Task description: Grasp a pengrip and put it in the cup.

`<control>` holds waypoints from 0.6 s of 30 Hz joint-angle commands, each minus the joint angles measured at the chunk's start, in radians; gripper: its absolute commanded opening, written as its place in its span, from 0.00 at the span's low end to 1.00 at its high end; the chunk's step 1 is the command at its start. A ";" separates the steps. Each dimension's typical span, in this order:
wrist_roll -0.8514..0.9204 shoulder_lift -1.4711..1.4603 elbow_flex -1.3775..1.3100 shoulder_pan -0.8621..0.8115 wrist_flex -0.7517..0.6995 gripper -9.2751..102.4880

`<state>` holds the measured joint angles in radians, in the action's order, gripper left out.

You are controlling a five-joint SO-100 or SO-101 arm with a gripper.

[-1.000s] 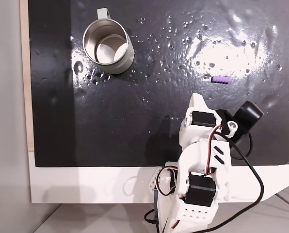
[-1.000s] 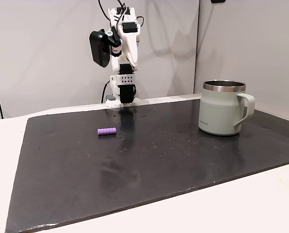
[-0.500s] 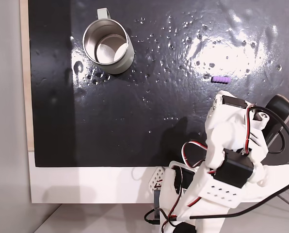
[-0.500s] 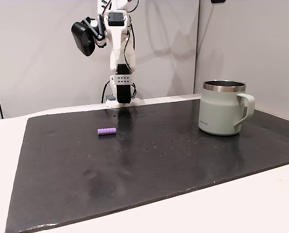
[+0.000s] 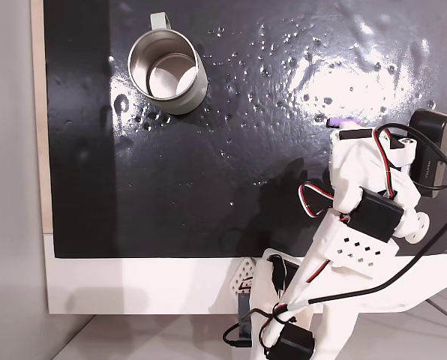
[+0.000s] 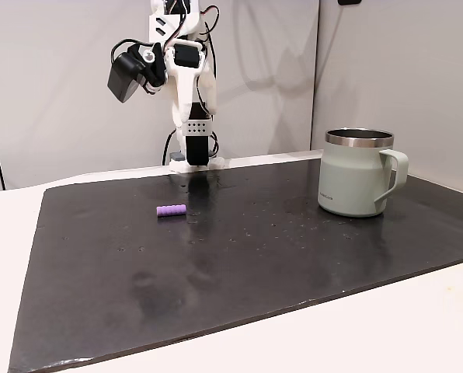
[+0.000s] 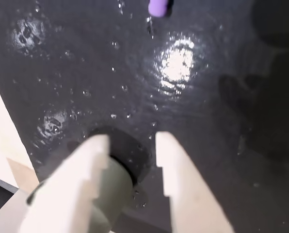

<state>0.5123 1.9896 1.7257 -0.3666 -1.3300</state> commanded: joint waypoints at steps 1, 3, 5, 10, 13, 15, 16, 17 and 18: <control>0.057 -0.006 0.012 -0.026 0.041 0.25; 0.086 -0.012 0.037 -0.038 0.046 0.27; 0.106 -0.028 0.054 -0.055 0.048 0.28; 0.110 -0.098 0.081 -0.098 0.127 0.28; 0.094 -0.149 0.083 -0.114 0.173 0.28; 0.078 -0.184 0.080 -0.118 0.198 0.28; 0.069 -0.202 0.077 -0.120 0.207 0.28; 0.057 -0.219 0.074 -0.120 0.218 0.28; 0.044 -0.238 0.069 -0.120 0.224 0.28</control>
<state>0.5921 1.7687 1.8178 -0.4771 -1.1474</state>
